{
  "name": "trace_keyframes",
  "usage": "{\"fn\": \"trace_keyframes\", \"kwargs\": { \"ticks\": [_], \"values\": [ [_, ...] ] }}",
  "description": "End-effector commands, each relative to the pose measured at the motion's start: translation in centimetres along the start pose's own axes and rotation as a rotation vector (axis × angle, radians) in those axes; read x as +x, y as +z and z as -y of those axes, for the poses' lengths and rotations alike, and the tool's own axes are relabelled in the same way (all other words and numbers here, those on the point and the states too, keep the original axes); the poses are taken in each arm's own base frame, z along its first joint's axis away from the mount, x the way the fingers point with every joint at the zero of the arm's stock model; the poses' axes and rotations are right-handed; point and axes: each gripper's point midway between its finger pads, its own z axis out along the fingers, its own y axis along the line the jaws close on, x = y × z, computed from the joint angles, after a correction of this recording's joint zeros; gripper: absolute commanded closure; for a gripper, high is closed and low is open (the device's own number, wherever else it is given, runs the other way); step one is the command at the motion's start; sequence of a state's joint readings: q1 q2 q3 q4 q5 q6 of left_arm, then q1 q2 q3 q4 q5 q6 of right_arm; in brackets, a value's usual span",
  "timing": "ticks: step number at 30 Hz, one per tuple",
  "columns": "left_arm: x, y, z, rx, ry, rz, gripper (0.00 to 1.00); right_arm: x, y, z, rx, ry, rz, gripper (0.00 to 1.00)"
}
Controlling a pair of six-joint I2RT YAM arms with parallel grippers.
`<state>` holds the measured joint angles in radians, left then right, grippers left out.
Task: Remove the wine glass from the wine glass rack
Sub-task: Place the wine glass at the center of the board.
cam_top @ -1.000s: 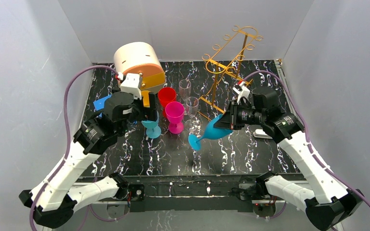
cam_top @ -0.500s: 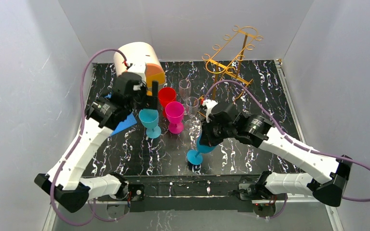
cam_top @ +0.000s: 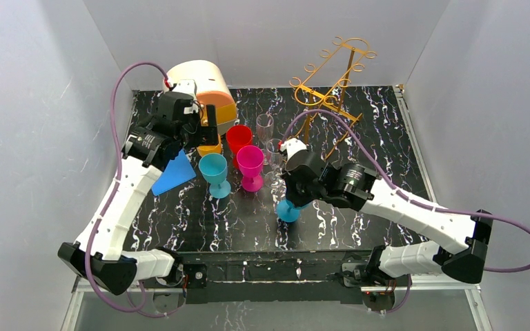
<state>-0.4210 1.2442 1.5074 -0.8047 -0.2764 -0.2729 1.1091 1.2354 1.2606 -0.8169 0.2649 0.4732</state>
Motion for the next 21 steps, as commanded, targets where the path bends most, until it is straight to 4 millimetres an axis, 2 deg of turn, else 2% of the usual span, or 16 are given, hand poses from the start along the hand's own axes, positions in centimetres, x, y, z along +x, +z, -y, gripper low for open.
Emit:
{"fn": "trace_keyframes", "kwargs": {
  "ticks": [1, 21],
  "values": [
    [-1.8, -0.9, -0.5, -0.023, -0.049, 0.053, 0.02, -1.2, -0.7, 0.6, 0.057, 0.011, 0.045, 0.99],
    [-0.7, -1.6, -1.6, -0.052, -0.029, 0.062, 0.02, -1.9, 1.2, 0.0, 0.107, -0.057, 0.017, 0.99]
  ]
}}
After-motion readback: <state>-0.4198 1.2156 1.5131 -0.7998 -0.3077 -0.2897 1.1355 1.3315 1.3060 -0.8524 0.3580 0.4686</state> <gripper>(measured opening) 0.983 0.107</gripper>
